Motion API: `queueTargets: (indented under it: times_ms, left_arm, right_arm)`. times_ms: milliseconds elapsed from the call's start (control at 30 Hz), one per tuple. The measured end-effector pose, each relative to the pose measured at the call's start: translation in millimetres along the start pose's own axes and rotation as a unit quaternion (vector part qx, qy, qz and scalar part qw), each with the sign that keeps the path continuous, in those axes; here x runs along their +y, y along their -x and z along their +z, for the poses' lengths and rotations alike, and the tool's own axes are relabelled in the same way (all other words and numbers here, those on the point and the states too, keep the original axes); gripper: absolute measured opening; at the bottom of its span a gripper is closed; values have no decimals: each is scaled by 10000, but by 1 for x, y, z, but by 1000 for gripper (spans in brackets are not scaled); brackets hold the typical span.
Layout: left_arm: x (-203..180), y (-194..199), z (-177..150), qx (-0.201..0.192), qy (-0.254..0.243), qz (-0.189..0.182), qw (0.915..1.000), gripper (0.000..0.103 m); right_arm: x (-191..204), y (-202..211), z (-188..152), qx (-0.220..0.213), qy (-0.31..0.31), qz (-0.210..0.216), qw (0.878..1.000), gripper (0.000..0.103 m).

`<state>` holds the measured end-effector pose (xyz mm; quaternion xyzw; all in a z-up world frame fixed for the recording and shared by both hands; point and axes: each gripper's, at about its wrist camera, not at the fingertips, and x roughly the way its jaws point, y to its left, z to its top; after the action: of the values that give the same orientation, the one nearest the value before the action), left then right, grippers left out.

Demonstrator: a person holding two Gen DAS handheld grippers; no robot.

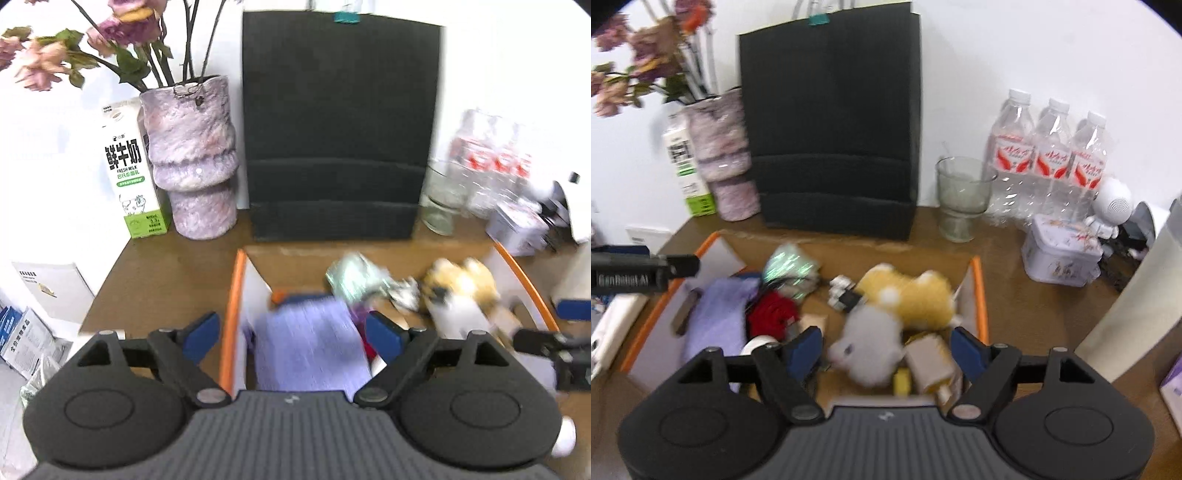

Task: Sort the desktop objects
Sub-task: 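Carry the orange pod and plug into the orange box and release both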

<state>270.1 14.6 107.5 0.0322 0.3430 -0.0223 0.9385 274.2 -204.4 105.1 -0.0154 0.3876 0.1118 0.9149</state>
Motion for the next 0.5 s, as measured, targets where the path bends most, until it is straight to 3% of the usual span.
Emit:
queueTargets:
  times_ms: [133, 300, 500]
  left_arm:
    - [-18, 46, -60, -437, -12, -70, 9990, 92]
    - [-28, 94, -137, -835, 77, -199, 9963, 100]
    - [-41, 117, -212, -540, -6, -290, 9981, 100]
  right_arm:
    - [-3, 20, -50, -101, -400, 331, 9986, 76]
    - [14, 69, -131, -841, -292, -10, 9960, 82]
    - [21, 104, -207, -995, -185, 205, 9947, 82]
